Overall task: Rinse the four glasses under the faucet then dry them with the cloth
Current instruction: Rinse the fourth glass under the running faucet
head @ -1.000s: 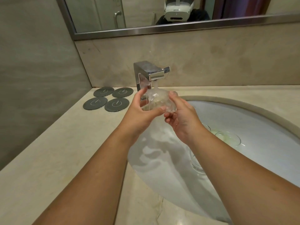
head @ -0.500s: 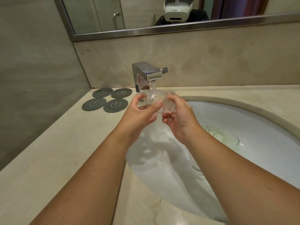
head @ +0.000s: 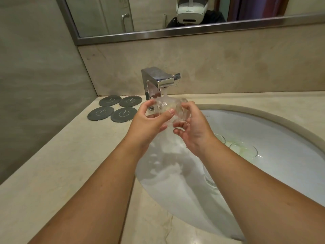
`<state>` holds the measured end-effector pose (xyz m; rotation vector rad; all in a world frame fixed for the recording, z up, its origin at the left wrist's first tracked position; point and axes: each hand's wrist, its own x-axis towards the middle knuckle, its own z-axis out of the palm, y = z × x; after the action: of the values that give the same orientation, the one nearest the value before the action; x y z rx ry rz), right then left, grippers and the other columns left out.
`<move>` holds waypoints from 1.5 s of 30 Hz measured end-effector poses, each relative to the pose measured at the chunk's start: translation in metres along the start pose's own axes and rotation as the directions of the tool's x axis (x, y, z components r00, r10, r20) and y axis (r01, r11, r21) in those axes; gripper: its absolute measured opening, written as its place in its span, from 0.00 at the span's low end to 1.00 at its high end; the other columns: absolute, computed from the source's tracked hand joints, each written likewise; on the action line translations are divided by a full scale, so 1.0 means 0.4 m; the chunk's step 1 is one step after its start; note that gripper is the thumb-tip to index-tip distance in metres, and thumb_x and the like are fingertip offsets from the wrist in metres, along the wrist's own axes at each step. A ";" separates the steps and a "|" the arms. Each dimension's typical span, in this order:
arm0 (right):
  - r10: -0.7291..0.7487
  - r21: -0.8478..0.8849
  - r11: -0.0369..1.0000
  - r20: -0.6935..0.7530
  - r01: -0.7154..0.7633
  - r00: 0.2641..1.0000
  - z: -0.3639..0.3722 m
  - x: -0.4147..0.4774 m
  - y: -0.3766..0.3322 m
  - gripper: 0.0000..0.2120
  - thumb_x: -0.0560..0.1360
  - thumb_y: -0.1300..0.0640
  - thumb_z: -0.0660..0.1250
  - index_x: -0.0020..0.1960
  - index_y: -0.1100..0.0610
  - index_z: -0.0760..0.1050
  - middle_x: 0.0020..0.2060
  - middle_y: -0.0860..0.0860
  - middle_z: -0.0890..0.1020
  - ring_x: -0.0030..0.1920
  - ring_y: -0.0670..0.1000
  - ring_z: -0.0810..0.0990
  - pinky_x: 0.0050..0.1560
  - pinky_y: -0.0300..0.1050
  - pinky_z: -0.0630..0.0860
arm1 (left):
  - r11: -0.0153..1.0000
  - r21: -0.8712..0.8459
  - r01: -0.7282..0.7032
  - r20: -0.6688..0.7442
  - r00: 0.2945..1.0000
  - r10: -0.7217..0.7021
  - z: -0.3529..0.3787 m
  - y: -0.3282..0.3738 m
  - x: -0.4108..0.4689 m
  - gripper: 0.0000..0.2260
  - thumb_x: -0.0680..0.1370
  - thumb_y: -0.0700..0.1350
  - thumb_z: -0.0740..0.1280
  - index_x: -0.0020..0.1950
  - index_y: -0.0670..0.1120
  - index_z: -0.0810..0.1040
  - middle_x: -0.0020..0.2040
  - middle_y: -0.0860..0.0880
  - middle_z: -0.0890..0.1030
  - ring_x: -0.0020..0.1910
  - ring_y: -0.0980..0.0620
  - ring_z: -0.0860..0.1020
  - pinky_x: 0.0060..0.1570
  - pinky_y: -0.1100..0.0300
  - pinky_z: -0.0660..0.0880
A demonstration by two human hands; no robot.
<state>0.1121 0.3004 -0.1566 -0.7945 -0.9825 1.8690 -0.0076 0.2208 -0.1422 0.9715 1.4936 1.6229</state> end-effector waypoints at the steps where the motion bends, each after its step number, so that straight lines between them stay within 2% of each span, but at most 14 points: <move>1: -0.012 0.010 1.000 -0.009 0.012 1.000 0.000 0.002 0.002 0.17 0.78 0.52 0.70 0.64 0.57 0.81 0.54 0.54 0.81 0.30 0.48 0.76 0.30 0.43 0.73 | 1.000 -0.003 0.001 -0.001 1.000 -0.001 0.000 0.000 0.000 0.27 0.70 0.51 0.85 0.63 0.60 0.75 0.63 0.41 0.85 0.64 0.48 0.84 0.59 0.53 0.84; 5: -0.051 0.048 0.997 -0.065 0.054 0.997 0.001 0.006 0.004 0.21 0.78 0.52 0.75 0.68 0.58 0.78 0.49 0.56 0.82 0.28 0.48 0.76 0.30 0.43 0.73 | 1.000 -0.005 -0.004 0.063 0.998 0.004 0.001 0.000 -0.004 0.37 0.68 0.49 0.86 0.71 0.60 0.71 0.64 0.43 0.84 0.65 0.49 0.84 0.64 0.53 0.81; 8: -0.053 0.023 0.998 -0.104 0.055 0.993 -0.001 0.007 0.006 0.27 0.76 0.45 0.77 0.69 0.57 0.77 0.49 0.57 0.83 0.28 0.48 0.77 0.30 0.42 0.75 | 0.997 0.069 -0.042 0.084 0.996 0.036 -0.002 0.002 -0.007 0.35 0.66 0.49 0.84 0.65 0.71 0.73 0.66 0.47 0.83 0.64 0.53 0.84 0.69 0.50 0.79; 10: -0.045 -0.019 0.999 -0.120 0.043 0.992 0.000 0.003 0.005 0.29 0.75 0.41 0.78 0.69 0.57 0.77 0.49 0.56 0.84 0.28 0.47 0.77 0.30 0.43 0.75 | 0.993 0.101 -0.054 0.055 0.997 0.049 -0.005 0.001 -0.007 0.34 0.65 0.51 0.84 0.64 0.74 0.73 0.66 0.46 0.83 0.64 0.52 0.84 0.70 0.47 0.78; 14: 0.011 -0.047 0.999 -0.108 -0.016 0.994 0.005 -0.011 -0.001 0.29 0.74 0.35 0.75 0.64 0.55 0.80 0.41 0.51 0.81 0.27 0.47 0.74 0.32 0.43 0.74 | 0.998 0.053 -0.027 0.042 0.999 0.025 -0.002 0.000 -0.006 0.30 0.71 0.50 0.83 0.68 0.64 0.74 0.64 0.41 0.85 0.63 0.46 0.85 0.66 0.50 0.81; 17: 0.059 -0.061 0.996 -0.078 -0.064 0.995 0.009 -0.023 -0.008 0.29 0.75 0.30 0.71 0.61 0.54 0.82 0.35 0.49 0.80 0.28 0.48 0.72 0.33 0.44 0.74 | 0.999 -0.014 0.029 0.055 0.998 -0.028 0.003 0.005 -0.008 0.23 0.77 0.46 0.80 0.66 0.60 0.75 0.63 0.44 0.85 0.65 0.45 0.84 0.65 0.51 0.82; 19: 0.071 -0.057 0.996 -0.056 -0.074 0.996 0.009 -0.028 -0.012 0.28 0.75 0.28 0.68 0.58 0.52 0.83 0.37 0.50 0.78 0.29 0.48 0.71 0.34 0.45 0.73 | 0.996 -0.066 0.060 0.058 0.997 -0.056 0.002 0.009 -0.009 0.22 0.77 0.46 0.79 0.66 0.59 0.74 0.66 0.46 0.83 0.63 0.45 0.86 0.67 0.49 0.81; 24: 0.073 -0.014 0.997 0.001 -0.073 0.997 0.012 -0.040 -0.022 0.19 0.79 0.35 0.69 0.53 0.51 0.82 0.43 0.52 0.75 0.35 0.49 0.73 0.37 0.47 0.73 | 0.982 -0.157 0.103 0.026 0.995 -0.100 -0.003 0.019 -0.011 0.25 0.77 0.48 0.79 0.71 0.55 0.72 0.66 0.44 0.83 0.59 0.44 0.87 0.66 0.51 0.82; 28: 0.058 -0.023 0.998 -0.001 -0.058 0.998 0.010 -0.035 -0.019 0.15 0.79 0.40 0.70 0.54 0.51 0.83 0.47 0.52 0.79 0.40 0.50 0.76 0.37 0.46 0.75 | 0.992 -0.108 0.064 0.002 0.998 -0.065 0.001 0.018 -0.013 0.26 0.78 0.48 0.78 0.72 0.53 0.72 0.63 0.43 0.85 0.59 0.43 0.87 0.64 0.52 0.82; 32: -0.010 0.012 1.000 -0.052 0.010 0.999 0.007 -0.027 -0.018 0.18 0.79 0.42 0.73 0.56 0.57 0.85 0.43 0.52 0.82 0.33 0.47 0.75 0.33 0.42 0.75 | 0.999 -0.035 0.031 0.039 0.999 -0.030 0.006 0.012 -0.013 0.33 0.68 0.53 0.85 0.68 0.59 0.72 0.64 0.41 0.85 0.61 0.45 0.86 0.60 0.55 0.83; 35: -0.036 -0.003 0.999 -0.077 0.036 0.996 0.008 -0.026 -0.018 0.21 0.77 0.40 0.74 0.55 0.59 0.85 0.40 0.51 0.83 0.29 0.46 0.73 0.32 0.42 0.74 | 0.999 0.013 -0.033 0.086 0.996 0.032 -0.003 0.008 -0.012 0.39 0.64 0.54 0.85 0.72 0.65 0.72 0.68 0.47 0.82 0.68 0.49 0.82 0.67 0.50 0.80; 37: -0.043 -0.030 0.999 -0.088 0.041 0.995 0.009 -0.023 -0.015 0.24 0.76 0.38 0.75 0.56 0.60 0.85 0.41 0.51 0.83 0.29 0.46 0.72 0.32 0.42 0.74 | 0.995 0.056 -0.084 0.097 0.992 0.078 -0.006 0.011 -0.014 0.38 0.63 0.54 0.85 0.70 0.68 0.74 0.69 0.49 0.80 0.68 0.50 0.82 0.69 0.48 0.79; 41: -0.014 -0.034 0.999 -0.069 0.012 0.998 0.007 -0.023 -0.017 0.25 0.79 0.35 0.69 0.62 0.55 0.83 0.43 0.50 0.83 0.32 0.48 0.74 0.35 0.45 0.75 | 0.994 0.063 -0.088 0.050 0.995 0.085 0.003 0.014 -0.016 0.31 0.71 0.48 0.84 0.69 0.61 0.77 0.65 0.46 0.82 0.63 0.50 0.85 0.65 0.47 0.82; 45: -0.036 -0.005 0.999 -0.002 0.036 0.999 0.009 -0.031 -0.029 0.14 0.81 0.49 0.63 0.62 0.48 0.83 0.48 0.50 0.83 0.34 0.49 0.74 0.33 0.46 0.70 | 0.999 0.005 -0.036 0.023 0.999 0.036 0.004 0.018 -0.015 0.24 0.75 0.49 0.82 0.67 0.56 0.77 0.59 0.45 0.87 0.60 0.46 0.86 0.61 0.48 0.84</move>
<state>0.1188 0.2919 -0.1432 -0.7770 -0.9946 1.8353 -0.0036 0.2156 -0.1352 1.0217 1.4738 1.6284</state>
